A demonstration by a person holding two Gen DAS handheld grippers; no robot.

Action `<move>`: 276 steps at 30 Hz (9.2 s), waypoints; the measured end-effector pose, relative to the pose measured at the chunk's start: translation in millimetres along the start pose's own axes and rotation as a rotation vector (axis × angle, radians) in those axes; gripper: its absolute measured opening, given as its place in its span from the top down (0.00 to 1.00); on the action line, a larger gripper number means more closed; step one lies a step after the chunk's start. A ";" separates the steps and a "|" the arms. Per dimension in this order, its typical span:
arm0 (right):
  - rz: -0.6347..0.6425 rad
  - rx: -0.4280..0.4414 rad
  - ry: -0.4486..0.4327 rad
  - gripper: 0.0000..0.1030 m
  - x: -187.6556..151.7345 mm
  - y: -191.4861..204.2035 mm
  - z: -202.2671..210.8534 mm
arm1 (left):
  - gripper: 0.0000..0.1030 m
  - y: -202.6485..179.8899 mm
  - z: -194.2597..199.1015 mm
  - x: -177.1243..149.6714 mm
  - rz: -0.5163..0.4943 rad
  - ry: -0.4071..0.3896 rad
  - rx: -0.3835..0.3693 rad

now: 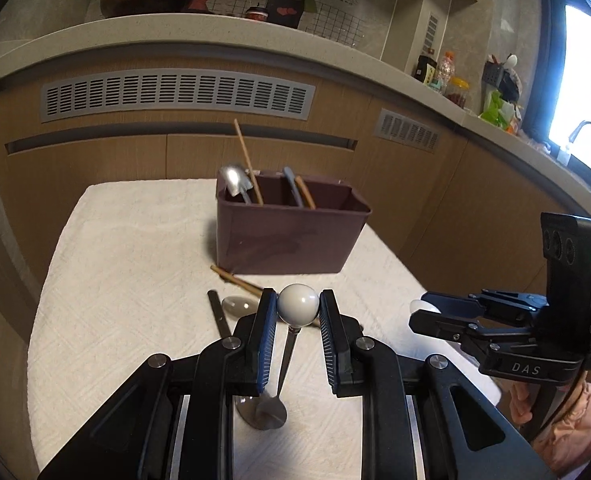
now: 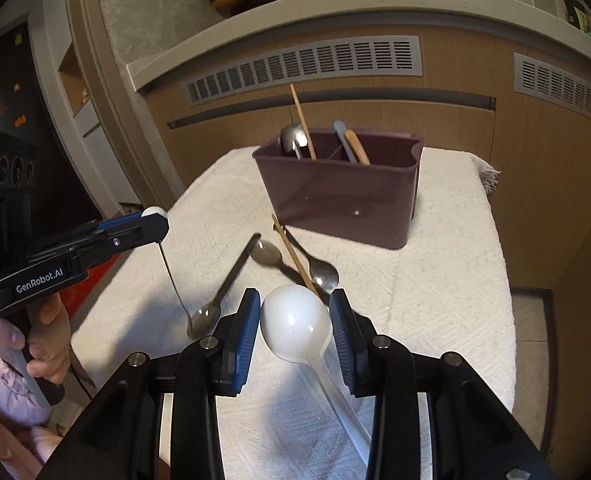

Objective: Organize utensils
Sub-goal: 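Lift the ball-handled spoon with the left tool while the right tool lifts the white spoon, then carry both spoons over the maroon caddy and open both tools to drop them in, then grasp the grey dark-handled plastic spoon by its handle with the right tool, then grasp the brown dark-handled spoon with the left tool while the right tool holds the grey spoon, then lift both spoons over the caddy and open both tools to release them inside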

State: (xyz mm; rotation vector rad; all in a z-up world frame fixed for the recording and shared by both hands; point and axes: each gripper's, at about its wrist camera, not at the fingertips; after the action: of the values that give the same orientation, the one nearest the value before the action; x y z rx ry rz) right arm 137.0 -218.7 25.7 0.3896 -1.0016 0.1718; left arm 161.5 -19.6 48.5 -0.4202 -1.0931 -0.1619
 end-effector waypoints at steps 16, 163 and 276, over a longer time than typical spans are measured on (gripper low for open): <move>-0.049 0.125 -0.425 0.68 198.1 -14.7 24.9 | 0.78 -5.7 -23.8 180.1 -0.013 -0.309 -0.107; 0.073 -0.155 -0.024 0.71 -10.7 -4.4 -10.3 | 0.66 5.9 -41.7 -95.0 -0.084 0.241 0.257; 0.208 -0.222 -0.148 0.70 142.0 -40.3 -98.7 | 0.82 42.7 -181.6 97.9 0.055 -0.264 0.067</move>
State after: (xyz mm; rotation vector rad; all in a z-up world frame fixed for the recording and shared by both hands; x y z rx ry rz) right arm 302.9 -222.0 89.0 0.0957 -1.1942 0.2193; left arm 370.3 -47.2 53.6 -0.4187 -1.3411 -0.0204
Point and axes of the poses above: each gripper's, at about its wrist camera, not at the fingertips, and z roughly against the way its jaws point, y to its left, x to its top, and after that the axes turned 11 degrees about -y, right-handed
